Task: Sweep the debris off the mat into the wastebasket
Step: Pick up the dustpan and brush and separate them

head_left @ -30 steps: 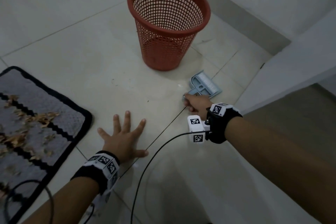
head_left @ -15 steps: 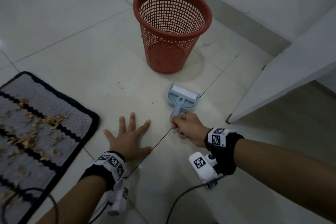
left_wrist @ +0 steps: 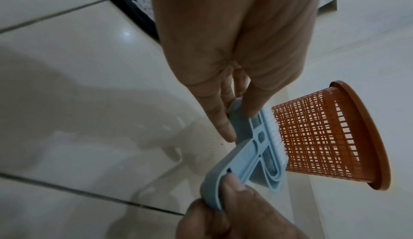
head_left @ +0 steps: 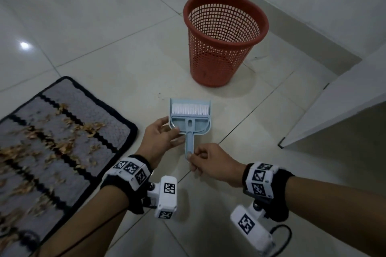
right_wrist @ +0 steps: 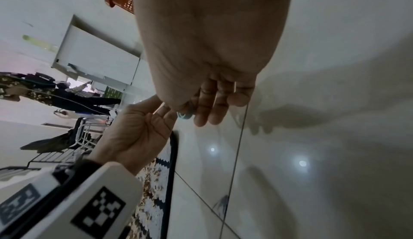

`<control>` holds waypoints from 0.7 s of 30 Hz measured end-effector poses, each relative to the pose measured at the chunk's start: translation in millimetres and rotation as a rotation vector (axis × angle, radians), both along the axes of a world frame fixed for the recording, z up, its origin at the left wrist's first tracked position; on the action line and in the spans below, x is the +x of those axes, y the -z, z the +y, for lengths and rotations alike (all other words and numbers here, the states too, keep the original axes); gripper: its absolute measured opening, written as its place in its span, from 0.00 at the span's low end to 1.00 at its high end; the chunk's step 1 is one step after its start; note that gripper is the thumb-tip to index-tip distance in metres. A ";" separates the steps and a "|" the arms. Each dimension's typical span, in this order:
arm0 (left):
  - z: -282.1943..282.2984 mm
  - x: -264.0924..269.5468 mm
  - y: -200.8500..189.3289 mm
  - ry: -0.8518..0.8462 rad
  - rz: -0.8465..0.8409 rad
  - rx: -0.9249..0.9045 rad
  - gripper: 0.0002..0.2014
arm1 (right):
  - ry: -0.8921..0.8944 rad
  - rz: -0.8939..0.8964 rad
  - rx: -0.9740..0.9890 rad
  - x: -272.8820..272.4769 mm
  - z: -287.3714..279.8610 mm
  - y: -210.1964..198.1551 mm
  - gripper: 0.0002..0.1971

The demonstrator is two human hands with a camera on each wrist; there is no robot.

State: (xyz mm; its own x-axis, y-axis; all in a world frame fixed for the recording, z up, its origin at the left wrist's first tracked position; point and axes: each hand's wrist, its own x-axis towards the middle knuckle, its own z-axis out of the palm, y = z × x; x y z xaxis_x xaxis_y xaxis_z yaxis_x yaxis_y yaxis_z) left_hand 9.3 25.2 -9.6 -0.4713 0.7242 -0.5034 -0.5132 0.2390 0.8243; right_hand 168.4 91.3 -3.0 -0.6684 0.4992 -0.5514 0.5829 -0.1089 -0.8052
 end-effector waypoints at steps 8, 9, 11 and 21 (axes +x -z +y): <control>-12.9 5.7 0.1 0.019 0.020 0.037 0.16 | 0.391 0.052 -0.146 -30.7 7.8 -4.2 0.15; -14.1 6.6 1.1 0.015 0.033 0.036 0.15 | 0.411 0.054 -0.162 -32.8 7.4 -3.9 0.14; -16.5 6.5 2.1 0.000 0.050 0.035 0.15 | 0.430 0.051 -0.173 -35.2 3.8 -4.8 0.15; -33.1 -2.8 0.0 -0.005 0.039 0.060 0.14 | 0.521 0.029 -0.135 -46.1 -18.6 -6.8 0.17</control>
State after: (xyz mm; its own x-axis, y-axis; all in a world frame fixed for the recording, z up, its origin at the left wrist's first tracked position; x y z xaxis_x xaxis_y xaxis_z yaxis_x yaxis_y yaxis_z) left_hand 6.5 -7.9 -9.6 -0.4935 0.7501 -0.4402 -0.4820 0.1854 0.8563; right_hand 122.3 72.7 3.8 -0.3674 0.6950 -0.6181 0.4015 -0.4809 -0.7794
